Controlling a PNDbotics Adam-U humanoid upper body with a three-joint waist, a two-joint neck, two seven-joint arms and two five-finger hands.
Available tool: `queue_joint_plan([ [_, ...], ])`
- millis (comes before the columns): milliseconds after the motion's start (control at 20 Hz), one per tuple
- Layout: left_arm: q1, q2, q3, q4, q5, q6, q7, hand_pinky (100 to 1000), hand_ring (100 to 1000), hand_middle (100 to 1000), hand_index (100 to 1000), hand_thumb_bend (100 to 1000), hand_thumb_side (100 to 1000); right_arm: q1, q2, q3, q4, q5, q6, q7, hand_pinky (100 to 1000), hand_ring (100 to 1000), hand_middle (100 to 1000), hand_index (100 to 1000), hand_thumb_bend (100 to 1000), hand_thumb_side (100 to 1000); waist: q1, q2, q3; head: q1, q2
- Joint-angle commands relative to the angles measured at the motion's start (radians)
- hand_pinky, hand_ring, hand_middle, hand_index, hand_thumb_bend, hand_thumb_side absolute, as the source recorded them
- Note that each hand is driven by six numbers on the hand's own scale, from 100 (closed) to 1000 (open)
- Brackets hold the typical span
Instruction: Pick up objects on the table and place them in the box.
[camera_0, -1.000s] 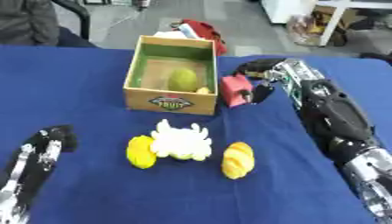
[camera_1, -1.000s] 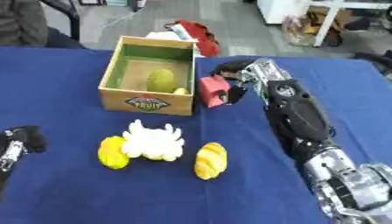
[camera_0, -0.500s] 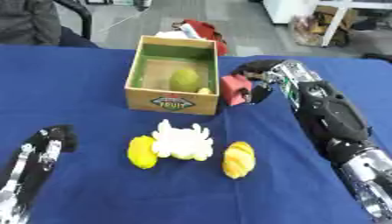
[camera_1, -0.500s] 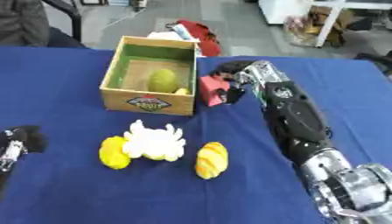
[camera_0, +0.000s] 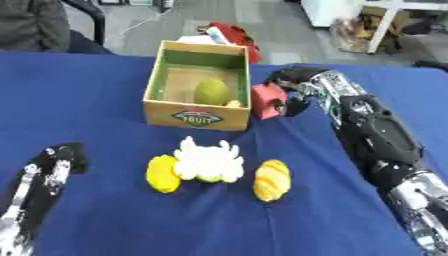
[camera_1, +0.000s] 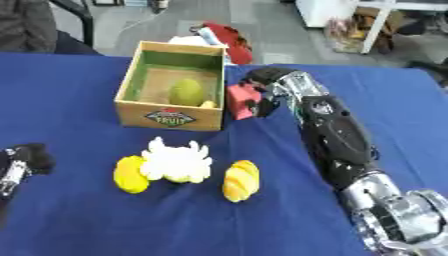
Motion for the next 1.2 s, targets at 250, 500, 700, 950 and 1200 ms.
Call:
queue_joint_plan([
  [250, -0.001, 0.013, 0.009, -0.016, -0.001, -0.002, 0.004, 657, 621, 577, 743, 100, 725, -0.033, -0.047, 0.006, -0.086, -0.092, -0.024, -0.030, 672, 668, 416, 530, 100, 194, -0.007, -0.013, -0.006, 0.000, -0.004],
  [500, 0.001, 0.011, 0.009, -0.016, -0.001, -0.003, 0.004, 657, 621, 576, 743, 100, 723, -0.032, -0.053, 0.009, -0.092, -0.110, -0.023, 0.004, 674, 670, 411, 526, 100, 198, -0.008, -0.019, -0.006, 0.001, -0.005],
  [700, 0.002, 0.012, 0.011, -0.017, -0.001, -0.002, 0.007, 656, 621, 576, 742, 100, 724, -0.038, -0.053, 0.007, -0.096, -0.116, -0.021, 0.005, 672, 667, 408, 524, 100, 191, -0.007, -0.020, -0.006, 0.001, -0.007],
  [950, 0.003, 0.011, 0.010, -0.016, -0.002, -0.003, 0.006, 656, 621, 575, 742, 100, 725, -0.052, -0.052, 0.009, -0.109, -0.123, -0.026, 0.009, 683, 681, 433, 552, 100, 194, -0.008, -0.022, -0.009, 0.000, -0.005],
  [1200, 0.006, 0.012, 0.013, -0.016, -0.003, -0.002, 0.009, 656, 621, 574, 742, 100, 726, -0.045, -0.055, 0.017, -0.055, -0.177, -0.041, 0.193, 865, 965, 989, 1000, 100, 653, -0.009, -0.023, -0.008, 0.003, -0.005],
])
